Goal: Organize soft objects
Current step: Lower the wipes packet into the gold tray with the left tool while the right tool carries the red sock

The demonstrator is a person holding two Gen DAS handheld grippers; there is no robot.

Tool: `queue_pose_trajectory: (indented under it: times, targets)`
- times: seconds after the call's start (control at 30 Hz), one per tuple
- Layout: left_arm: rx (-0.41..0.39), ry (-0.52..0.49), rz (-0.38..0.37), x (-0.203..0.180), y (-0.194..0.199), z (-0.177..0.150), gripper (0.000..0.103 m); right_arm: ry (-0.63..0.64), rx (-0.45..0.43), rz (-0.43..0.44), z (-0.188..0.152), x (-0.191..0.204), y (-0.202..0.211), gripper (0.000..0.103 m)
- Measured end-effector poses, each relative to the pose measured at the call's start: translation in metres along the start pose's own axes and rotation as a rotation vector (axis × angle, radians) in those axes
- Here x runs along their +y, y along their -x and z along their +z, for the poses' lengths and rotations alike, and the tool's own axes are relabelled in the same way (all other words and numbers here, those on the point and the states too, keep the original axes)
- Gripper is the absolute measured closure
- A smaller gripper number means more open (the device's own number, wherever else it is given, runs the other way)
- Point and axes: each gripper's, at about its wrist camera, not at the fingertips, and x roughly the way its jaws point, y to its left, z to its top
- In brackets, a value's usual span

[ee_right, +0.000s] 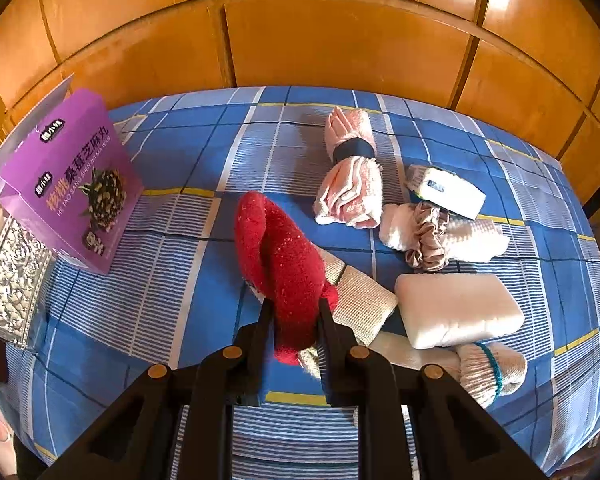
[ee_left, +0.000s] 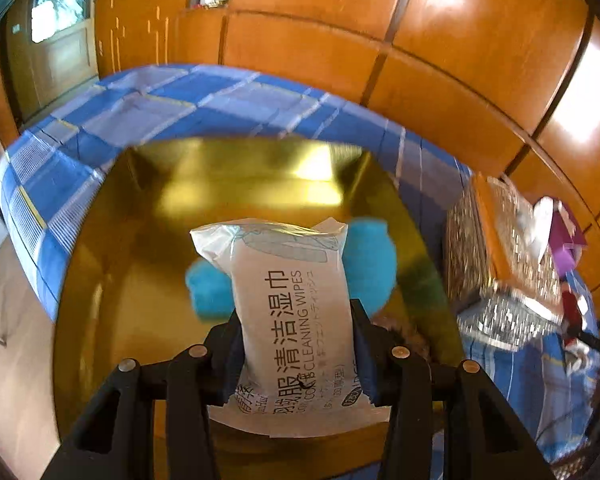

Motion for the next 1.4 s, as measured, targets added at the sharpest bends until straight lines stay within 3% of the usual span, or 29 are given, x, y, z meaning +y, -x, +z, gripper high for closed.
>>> queue_pose_trajectory:
  times: [0.13, 0.2, 0.47, 0.8, 0.93, 1.1, 1.27, 1.4]
  targets:
    - [0.034, -0.025, -0.037, -0.008, -0.006, -0.017, 0.049, -0.007, 0.005, -0.011, -0.002, 0.001, -0.001, 0.086]
    - [0.032, -0.039, -0.043, -0.013, -0.006, -0.021, 0.033, -0.011, 0.007, -0.016, -0.003, 0.002, -0.001, 0.086]
    - [-0.008, -0.079, -0.033, -0.011, 0.004, -0.026, 0.028, -0.072, 0.002, 0.004, 0.005, 0.006, 0.006, 0.086]
    - [-0.073, -0.138, 0.009, -0.006, 0.020, -0.027, 0.022, -0.104, -0.053, 0.024, 0.097, 0.040, 0.021, 0.086]
    - [-0.093, -0.144, 0.026, -0.003, 0.024, -0.025, 0.020, -0.059, -0.124, 0.045, 0.142, 0.080, 0.041, 0.086]
    - [-0.113, -0.133, 0.052, 0.004, 0.030, -0.023, 0.016, 0.085, -0.200, 0.107, 0.166, 0.148, 0.067, 0.086]
    - [-0.132, -0.123, 0.085, 0.010, 0.033, -0.021, 0.015, 0.307, -0.253, 0.248, 0.137, 0.228, 0.095, 0.086]
    - [-0.152, -0.124, 0.107, 0.012, 0.036, -0.020, 0.012, 0.490, -0.215, 0.364, 0.088, 0.286, 0.101, 0.086]
